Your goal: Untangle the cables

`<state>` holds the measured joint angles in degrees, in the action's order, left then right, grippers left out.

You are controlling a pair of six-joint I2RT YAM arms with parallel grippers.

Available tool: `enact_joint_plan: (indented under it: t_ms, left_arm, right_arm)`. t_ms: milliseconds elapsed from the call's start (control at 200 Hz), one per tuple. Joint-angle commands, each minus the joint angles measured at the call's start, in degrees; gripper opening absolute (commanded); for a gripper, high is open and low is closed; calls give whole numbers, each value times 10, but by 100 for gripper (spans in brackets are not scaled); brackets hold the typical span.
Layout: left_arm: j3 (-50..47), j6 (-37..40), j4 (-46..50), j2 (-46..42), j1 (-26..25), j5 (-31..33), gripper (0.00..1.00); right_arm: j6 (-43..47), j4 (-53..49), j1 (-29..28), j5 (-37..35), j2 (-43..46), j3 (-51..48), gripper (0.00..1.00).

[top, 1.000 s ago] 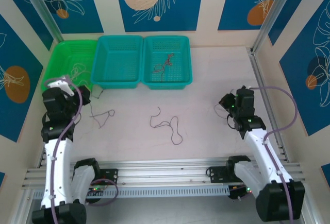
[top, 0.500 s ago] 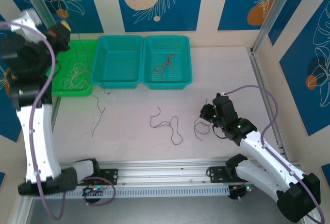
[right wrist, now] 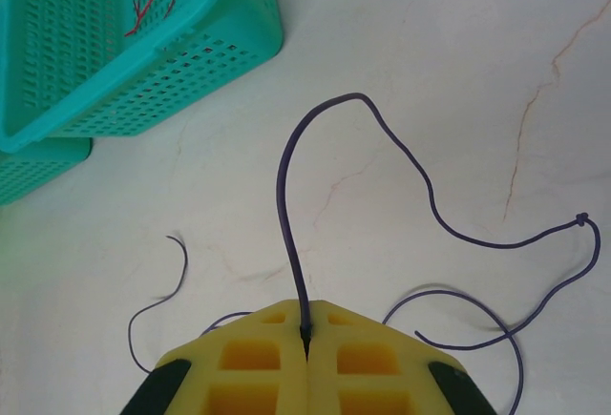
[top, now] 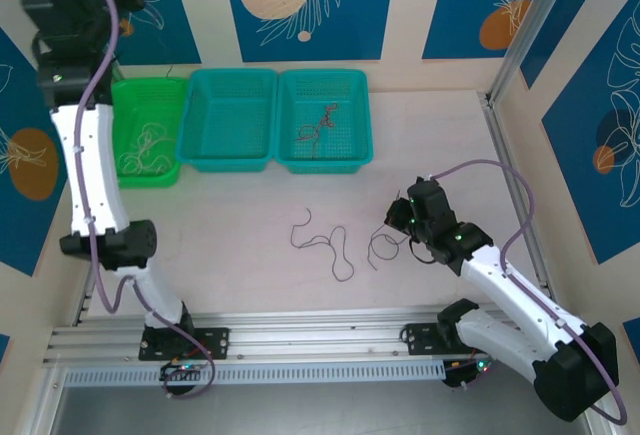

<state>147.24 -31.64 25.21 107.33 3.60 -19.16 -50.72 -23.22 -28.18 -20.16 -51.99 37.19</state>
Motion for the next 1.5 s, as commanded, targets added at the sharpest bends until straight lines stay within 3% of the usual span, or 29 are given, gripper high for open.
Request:
enact_joint_plan:
  t_ms: [0, 260, 295, 345, 375, 510, 655, 850, 935, 1250, 1375, 1495]
  left_arm:
    - [21, 52, 28, 66, -30, 34, 0]
    - [31, 134, 145, 201, -76, 96, 0]
    - [31, 128, 160, 214, -77, 95, 20]
    - [30, 114, 172, 228, -76, 77, 63]
    - [31, 113, 176, 233, -76, 65, 79]
    - [13, 122, 180, 213, -79, 52, 100]
    - [-97, 156, 133, 112, -83, 44, 100]
    - [-409, 152, -42, -119, -95, 11, 100]
    - [-535, 160, -109, -222, -123, 0, 100]
    - [-913, 212, -315, -499, -338, -32, 100]
    - [-1000, 251, -358, -526, -456, -8, 100]
    - [-1050, 250, -427, -478, -544, 28, 100]
  right_arm:
    - [16, 6, -5, 1, -7, 16, 0]
    - [17, -3, -5, 9, -1, 11, 0]
    - [17, -5, -6, 12, 0, 11, 0]
    - [20, -8, -6, 15, 3, 12, 0]
    - [22, -11, -6, 16, 6, 14, 0]
    - [29, -28, -6, 10, 20, 19, 0]
    - [28, -43, -6, 10, 42, 19, 0]
    - [29, -62, -6, 21, 55, 28, 0]
    - [32, -68, -7, 38, 58, 38, 0]
    - [23, -50, -11, 161, 68, 64, 0]
    - [4, -38, -12, 195, 69, 71, 0]
    - [-19, -25, -15, 209, 70, 75, 0]
